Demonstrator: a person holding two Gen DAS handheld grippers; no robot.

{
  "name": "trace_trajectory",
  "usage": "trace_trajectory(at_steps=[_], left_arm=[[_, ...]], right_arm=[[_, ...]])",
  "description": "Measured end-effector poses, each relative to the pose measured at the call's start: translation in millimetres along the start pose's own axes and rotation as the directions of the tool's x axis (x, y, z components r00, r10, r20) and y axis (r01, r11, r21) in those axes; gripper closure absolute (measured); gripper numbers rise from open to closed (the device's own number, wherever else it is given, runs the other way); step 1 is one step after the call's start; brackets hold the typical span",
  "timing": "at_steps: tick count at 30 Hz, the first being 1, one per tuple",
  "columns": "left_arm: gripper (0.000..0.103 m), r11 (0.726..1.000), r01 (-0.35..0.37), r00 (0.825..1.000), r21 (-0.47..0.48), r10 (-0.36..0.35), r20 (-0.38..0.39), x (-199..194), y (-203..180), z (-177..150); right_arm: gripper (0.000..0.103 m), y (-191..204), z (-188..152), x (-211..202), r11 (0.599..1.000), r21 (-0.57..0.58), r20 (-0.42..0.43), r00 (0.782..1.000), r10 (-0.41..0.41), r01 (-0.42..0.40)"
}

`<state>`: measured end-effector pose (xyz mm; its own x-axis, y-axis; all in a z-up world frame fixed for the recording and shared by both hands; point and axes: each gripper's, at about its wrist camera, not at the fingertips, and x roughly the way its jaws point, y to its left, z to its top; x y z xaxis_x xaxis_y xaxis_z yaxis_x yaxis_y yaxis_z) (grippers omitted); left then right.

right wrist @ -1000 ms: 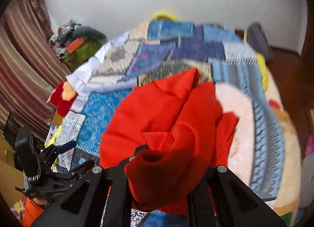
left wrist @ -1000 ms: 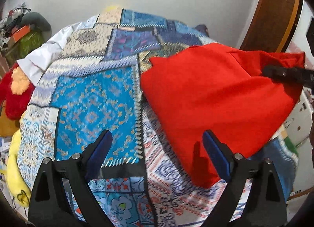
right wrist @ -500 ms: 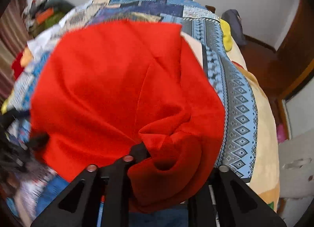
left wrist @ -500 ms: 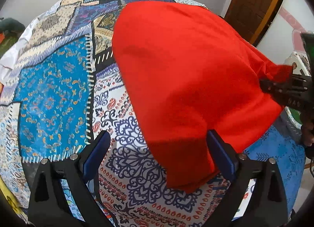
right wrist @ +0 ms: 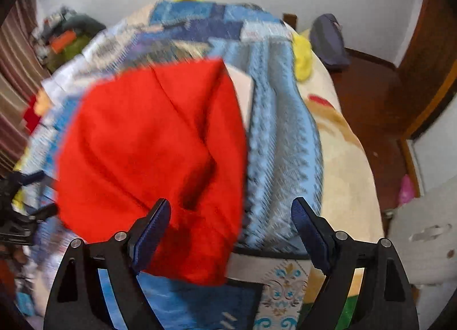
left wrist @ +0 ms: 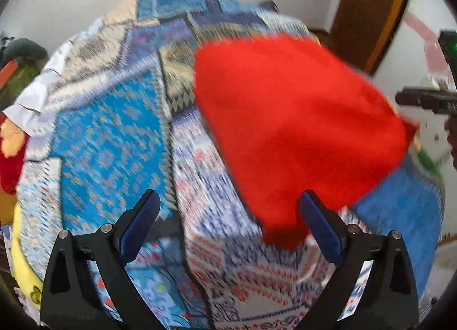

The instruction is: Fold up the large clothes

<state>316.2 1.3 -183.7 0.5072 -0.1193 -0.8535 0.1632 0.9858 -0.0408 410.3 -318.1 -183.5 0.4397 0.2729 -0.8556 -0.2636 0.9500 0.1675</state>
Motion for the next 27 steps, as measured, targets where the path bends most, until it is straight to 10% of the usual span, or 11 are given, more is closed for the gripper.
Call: trace_trajectory(at_steps=[7,15,18,24,27], left_arm=[[0.003,0.996,0.015,1.000,-0.085,-0.012,0.026,29,21,68],[0.000,1.000,0.002,1.000,-0.029,-0.003,-0.028,78,19,54],[0.000,0.999,0.011,0.999,-0.051,-0.013,-0.031,75,23,51],[0.000,0.998,-0.058,0.998,-0.024,0.058,0.015,54,24,49],[0.000,0.997,-0.071,0.997,-0.033,0.072,0.019,39,26,49]], right_arm=[[0.001,56,55,26,0.986,-0.045,-0.011,0.987,0.162,-0.162],[0.002,46,77,126,0.992,-0.125,-0.175,0.983,-0.057,0.035],[0.001,7,84,127,1.000,-0.021,-0.185,0.983,0.002,-0.006],[0.002,-28,78,85,0.985,0.012,-0.109,0.980,-0.168,0.171],[0.002,-31,69,58,0.997,0.048,-0.085,0.994,-0.061,0.065]])
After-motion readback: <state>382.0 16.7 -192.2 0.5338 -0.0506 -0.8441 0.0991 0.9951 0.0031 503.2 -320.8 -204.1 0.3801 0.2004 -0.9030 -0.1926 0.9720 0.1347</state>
